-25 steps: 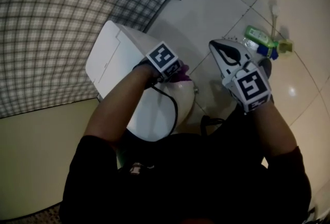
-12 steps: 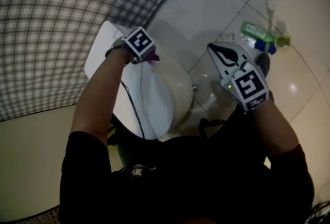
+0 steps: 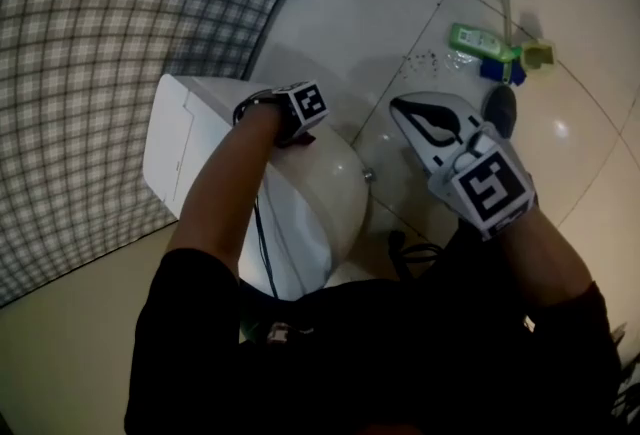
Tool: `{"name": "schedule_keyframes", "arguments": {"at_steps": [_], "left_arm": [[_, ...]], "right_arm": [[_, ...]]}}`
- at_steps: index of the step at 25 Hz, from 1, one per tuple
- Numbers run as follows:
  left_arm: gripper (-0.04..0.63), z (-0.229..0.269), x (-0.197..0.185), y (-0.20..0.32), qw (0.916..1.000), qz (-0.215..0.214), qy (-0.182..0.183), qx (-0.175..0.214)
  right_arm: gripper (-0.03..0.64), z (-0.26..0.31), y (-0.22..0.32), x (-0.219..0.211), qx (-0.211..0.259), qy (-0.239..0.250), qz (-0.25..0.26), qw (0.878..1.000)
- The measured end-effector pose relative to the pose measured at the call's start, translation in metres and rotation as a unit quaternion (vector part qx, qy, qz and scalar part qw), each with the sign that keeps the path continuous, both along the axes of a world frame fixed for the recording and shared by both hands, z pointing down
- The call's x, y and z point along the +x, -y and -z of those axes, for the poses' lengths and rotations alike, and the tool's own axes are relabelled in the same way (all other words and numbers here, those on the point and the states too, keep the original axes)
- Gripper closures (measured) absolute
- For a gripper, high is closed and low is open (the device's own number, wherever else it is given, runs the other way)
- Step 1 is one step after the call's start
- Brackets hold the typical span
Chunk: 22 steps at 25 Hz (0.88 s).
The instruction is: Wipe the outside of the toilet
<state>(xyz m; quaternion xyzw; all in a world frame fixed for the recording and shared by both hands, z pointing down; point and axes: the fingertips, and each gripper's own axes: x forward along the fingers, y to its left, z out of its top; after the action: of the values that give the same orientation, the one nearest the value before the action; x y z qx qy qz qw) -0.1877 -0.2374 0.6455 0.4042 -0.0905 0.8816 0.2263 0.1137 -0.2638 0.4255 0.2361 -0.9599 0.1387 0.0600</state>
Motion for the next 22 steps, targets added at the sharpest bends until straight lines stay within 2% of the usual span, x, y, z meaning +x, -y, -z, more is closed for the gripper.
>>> {"name": "schedule_keyframes", "arguments": {"at_steps": [5, 7, 10, 12, 14, 18, 22], "left_arm": [[0.502, -0.081, 0.018, -0.039, 0.9955, -0.051, -0.006, -0.080], [0.502, -0.102, 0.019, -0.041, 0.9946, -0.057, -0.007, -0.086], [0.502, -0.104, 0.019, -0.032, 0.9960, -0.038, -0.021, -0.078], [0.502, -0.091, 0.016, -0.017, 0.9972, -0.023, -0.041, -0.058], [0.502, -0.069, 0.003, 0.007, 0.9983, -0.016, -0.052, -0.021], [0.502, 0.000, -0.042, 0.053, 0.9981, 0.001, -0.030, 0.054], [0.502, 0.054, -0.080, 0.085, 0.9918, 0.028, -0.029, 0.121]], "right_arm": [[0.626, -0.014, 0.006, -0.009, -0.036, -0.014, -0.001, 0.999], [0.626, -0.018, 0.010, -0.015, -0.049, -0.009, 0.003, 0.999], [0.626, -0.018, 0.017, -0.026, -0.049, -0.003, 0.011, 0.999], [0.626, -0.013, 0.018, -0.038, -0.045, 0.003, 0.019, 0.999], [0.627, -0.010, 0.015, -0.053, -0.041, 0.004, 0.032, 0.999], [0.626, -0.007, 0.009, -0.076, -0.037, -0.002, 0.041, 0.998], [0.627, -0.010, 0.015, -0.085, -0.051, -0.007, 0.017, 0.999]]}}
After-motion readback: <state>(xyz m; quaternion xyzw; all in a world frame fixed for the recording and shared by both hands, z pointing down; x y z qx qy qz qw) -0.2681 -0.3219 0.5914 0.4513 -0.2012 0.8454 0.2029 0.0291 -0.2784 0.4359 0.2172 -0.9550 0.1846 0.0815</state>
